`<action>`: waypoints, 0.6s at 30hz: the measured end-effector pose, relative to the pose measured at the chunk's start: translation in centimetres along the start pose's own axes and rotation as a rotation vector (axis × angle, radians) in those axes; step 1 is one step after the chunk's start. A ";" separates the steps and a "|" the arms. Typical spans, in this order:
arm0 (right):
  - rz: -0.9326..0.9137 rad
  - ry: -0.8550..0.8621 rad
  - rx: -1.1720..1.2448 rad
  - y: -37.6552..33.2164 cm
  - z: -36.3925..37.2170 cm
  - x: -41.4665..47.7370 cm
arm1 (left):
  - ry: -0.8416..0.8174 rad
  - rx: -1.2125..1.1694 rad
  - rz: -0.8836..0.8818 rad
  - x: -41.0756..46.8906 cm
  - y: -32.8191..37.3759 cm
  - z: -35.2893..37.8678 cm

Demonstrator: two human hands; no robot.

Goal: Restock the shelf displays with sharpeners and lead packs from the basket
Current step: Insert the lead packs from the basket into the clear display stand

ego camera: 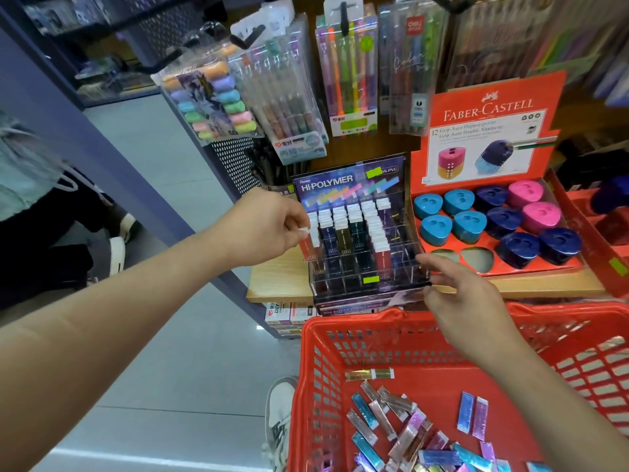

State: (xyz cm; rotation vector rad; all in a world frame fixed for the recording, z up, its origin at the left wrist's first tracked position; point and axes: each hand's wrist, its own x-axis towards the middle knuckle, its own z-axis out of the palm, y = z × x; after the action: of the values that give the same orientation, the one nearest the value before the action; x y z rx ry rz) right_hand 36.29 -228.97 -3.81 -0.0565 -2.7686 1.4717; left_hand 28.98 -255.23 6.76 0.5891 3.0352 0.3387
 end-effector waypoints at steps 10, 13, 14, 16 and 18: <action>-0.024 0.006 -0.005 0.2 0.1 0.0 | -0.033 -0.117 -0.016 -0.3 0.3 0.3; -0.051 0.021 -0.036 0.3 0.2 0.2 | -0.017 -0.107 -0.004 -0.3 0.6 0.5; -0.063 0.026 -0.047 0.3 0.3 0.3 | -0.009 -0.101 0.008 -0.3 0.7 0.5; -0.079 0.039 -0.052 0.2 0.3 0.5 | 0.001 -0.086 0.036 -0.3 0.9 0.8; -0.073 0.056 -0.054 0.0 0.3 0.6 | 0.014 -0.088 0.054 -0.3 0.9 0.9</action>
State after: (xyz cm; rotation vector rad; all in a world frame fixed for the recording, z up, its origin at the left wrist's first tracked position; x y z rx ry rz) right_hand 35.65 -229.14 -4.00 0.0024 -2.7350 1.3576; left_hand 29.65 -254.35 6.04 0.6657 3.0032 0.4781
